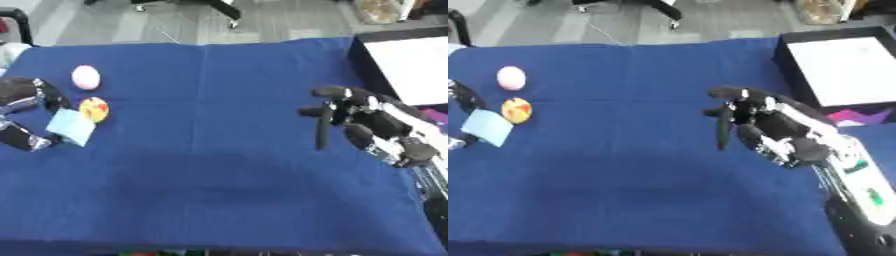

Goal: Pick up the objects with one hand, pass them to the other hand, and then place them into the box on the other side of the table.

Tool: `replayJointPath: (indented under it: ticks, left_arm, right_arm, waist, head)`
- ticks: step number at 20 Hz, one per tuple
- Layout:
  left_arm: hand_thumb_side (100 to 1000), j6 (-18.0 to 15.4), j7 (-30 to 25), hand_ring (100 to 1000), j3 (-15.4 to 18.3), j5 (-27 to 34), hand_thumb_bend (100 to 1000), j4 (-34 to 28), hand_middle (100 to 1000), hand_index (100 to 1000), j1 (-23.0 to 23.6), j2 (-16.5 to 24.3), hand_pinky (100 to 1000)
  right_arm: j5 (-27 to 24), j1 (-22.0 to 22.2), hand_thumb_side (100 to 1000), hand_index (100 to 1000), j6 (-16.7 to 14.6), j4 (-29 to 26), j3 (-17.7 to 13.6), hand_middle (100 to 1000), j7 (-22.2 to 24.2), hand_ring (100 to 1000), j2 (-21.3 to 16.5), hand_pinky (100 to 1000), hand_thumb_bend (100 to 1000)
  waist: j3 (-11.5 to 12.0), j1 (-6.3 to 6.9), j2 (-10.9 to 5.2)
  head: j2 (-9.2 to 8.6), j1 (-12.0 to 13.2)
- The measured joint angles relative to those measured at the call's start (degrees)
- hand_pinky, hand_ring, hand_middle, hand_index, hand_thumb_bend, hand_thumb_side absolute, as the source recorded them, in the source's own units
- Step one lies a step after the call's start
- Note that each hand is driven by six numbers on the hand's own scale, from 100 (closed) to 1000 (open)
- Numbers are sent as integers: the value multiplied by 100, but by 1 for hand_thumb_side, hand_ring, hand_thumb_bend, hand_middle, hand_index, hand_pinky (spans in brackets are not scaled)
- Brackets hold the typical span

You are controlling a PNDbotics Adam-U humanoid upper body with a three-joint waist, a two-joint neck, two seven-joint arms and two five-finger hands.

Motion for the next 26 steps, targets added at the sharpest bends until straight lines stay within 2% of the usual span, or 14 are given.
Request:
replayJointPath:
  ticks: [1, 2, 3, 5, 7, 8, 11, 16, 26]
  left_arm:
    - [100, -13, 8, 601, -4, 37, 327, -109, 506, 677, -11, 2, 790]
    - [100, -26, 18, 601, -18, 75, 328, -215, 506, 677, -29, 4, 790]
    - [114, -38, 26, 600, -35, 114, 342, -327, 505, 676, -48, 5, 794]
    - [122, -14, 29, 600, -46, 175, 344, -528, 504, 675, -79, 22, 796]
    - [118, 64, 32, 599, -72, 239, 339, -730, 503, 674, -117, 47, 796]
    - [116, 99, 35, 599, -84, 281, 339, -839, 503, 673, -141, 47, 796]
    - [113, 158, 52, 599, -132, 419, 335, -1163, 503, 673, -203, 48, 797]
    - [113, 184, 49, 599, -204, 689, 320, -1654, 503, 672, -306, 49, 799]
    - [134, 115, -364, 602, -507, 1416, 297, -2449, 506, 673, -566, 48, 799]
  right_arm:
    - [-212, -146, 694, 952, 340, 96, 122, 575, 107, 561, 0, 1000, 100]
    - [-403, -279, 738, 953, 683, 190, 235, 579, 183, 564, 0, 1000, 100]
    - [-572, -412, 828, 959, 1028, 278, 345, 596, 236, 580, 3, 1000, 100]
    - [-849, -646, 892, 962, 1617, 427, 537, 604, 261, 589, 16, 1000, 100]
    - [-1033, -839, 976, 968, 2067, 558, 689, 614, 228, 599, 49, 1000, 100]
    - [-1095, -911, 1000, 968, 2171, 617, 752, 614, 131, 600, 72, 1000, 100]
    - [-1136, -1083, 1000, 975, 2408, 823, 912, 622, -106, 607, 154, 1000, 100]
    - [-965, -1257, 1000, 1000, 2657, 1162, 1105, 644, -355, 622, 379, 1000, 100]
    - [-132, -1497, 1000, 1000, 2721, 2014, 1402, 670, -419, 633, 1006, 1000, 100]
  waist:
    - [13, 7, 0]
    - [26, 10, 0]
    - [39, 11, 0]
    - [73, 23, 0]
    - [100, 41, 0]
    - [108, 46, 0]
    - [145, 47, 0]
    - [200, 74, 0]
    - [357, 114, -1]
  head:
    - [2, -30]
    - [3, -57]
    - [4, -86]
    - [12, -133]
    - [17, -173]
    - [18, -196]
    - [19, -247]
    - [19, -305]
    - [17, -501]
